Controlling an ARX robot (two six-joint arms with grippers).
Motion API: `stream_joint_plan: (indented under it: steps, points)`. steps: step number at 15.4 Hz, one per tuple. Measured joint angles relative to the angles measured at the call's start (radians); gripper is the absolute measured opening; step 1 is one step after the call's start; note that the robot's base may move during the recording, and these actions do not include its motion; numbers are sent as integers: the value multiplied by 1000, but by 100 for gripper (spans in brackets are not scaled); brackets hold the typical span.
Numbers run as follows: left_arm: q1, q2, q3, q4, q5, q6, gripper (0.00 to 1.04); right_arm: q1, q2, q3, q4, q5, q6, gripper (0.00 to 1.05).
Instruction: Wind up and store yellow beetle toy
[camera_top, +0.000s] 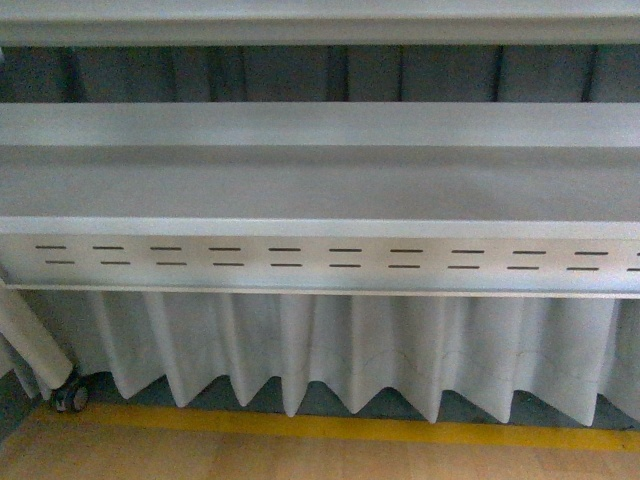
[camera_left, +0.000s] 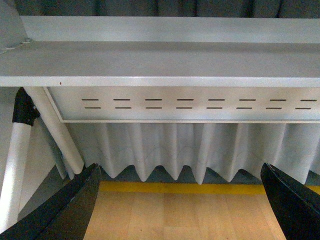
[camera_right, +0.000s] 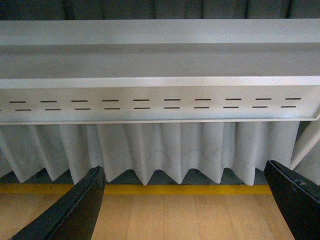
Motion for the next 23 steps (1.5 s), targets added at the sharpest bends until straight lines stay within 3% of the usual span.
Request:
stream_joint_plan:
  steps: [23]
  points:
    - [0, 0, 0, 0, 0, 0, 98, 0, 0, 0, 0, 0, 0, 98]
